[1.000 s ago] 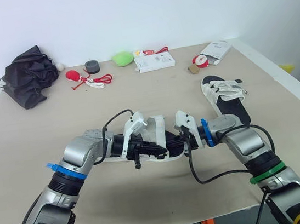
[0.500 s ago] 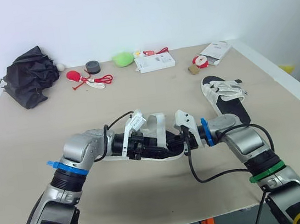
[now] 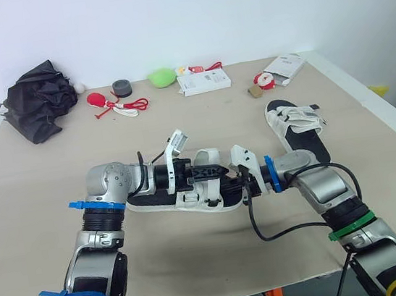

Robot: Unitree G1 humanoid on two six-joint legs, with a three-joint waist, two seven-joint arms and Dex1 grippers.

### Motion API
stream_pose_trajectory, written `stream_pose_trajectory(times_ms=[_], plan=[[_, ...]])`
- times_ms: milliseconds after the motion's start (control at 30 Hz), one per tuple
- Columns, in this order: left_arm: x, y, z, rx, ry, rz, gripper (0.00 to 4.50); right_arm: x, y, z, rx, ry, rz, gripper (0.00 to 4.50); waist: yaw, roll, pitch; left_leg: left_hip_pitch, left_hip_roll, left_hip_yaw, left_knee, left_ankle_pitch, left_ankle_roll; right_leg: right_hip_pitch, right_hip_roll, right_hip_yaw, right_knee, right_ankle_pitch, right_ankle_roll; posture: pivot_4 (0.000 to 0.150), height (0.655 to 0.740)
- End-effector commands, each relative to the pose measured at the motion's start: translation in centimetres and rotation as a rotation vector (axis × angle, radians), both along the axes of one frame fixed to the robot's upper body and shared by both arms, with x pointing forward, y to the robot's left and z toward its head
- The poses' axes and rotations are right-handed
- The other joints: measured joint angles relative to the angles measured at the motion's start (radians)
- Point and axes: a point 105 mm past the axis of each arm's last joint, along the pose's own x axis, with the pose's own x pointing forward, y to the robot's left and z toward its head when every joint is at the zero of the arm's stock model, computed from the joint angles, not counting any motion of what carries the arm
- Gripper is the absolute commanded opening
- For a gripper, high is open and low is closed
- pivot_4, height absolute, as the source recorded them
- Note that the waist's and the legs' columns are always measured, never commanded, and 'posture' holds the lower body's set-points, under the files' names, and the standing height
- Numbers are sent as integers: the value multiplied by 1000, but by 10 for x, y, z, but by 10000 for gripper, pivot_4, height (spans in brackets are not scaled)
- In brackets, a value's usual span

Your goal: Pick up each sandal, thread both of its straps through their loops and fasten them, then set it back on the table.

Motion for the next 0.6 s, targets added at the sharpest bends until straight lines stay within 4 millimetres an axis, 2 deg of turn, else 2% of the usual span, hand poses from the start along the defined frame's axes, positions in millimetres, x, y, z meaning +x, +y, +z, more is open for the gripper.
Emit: stream_pose_trajectory(times_ms=[33,67,333,467,600], plan=[[-1,0,5,2,-61,-27,3289,-6,-15,-35,-91,106,-62,0,0,0,0,0,0,0,0,0,0,0,0,0,0,0,0,1500,7400],[-3,0,5,6,-70,-39,227,-6,-14,-35,-91,106,-62,0,0,0,0,0,0,0,0,0,0,0,0,0,0,0,0,1500,7400],[-25,0,3,2,-178,-178,227,-5,-13,-34,-86,103,-63,0,0,0,0,0,0,0,-1,-1,-1,0,0,0,0,-1,-1,1500,7400],[-42,11,-23,137,-300,-289,227,-4,-12,-34,-81,103,-64,0,0,1,0,0,1,0,-2,-1,-1,-1,0,1,0,-2,-2,1500,7400],[-39,16,-39,207,-350,-279,227,-5,-11,-34,-78,104,-62,0,0,1,0,0,1,0,-2,-1,-1,-1,0,0,0,-4,-7,1500,7400]])
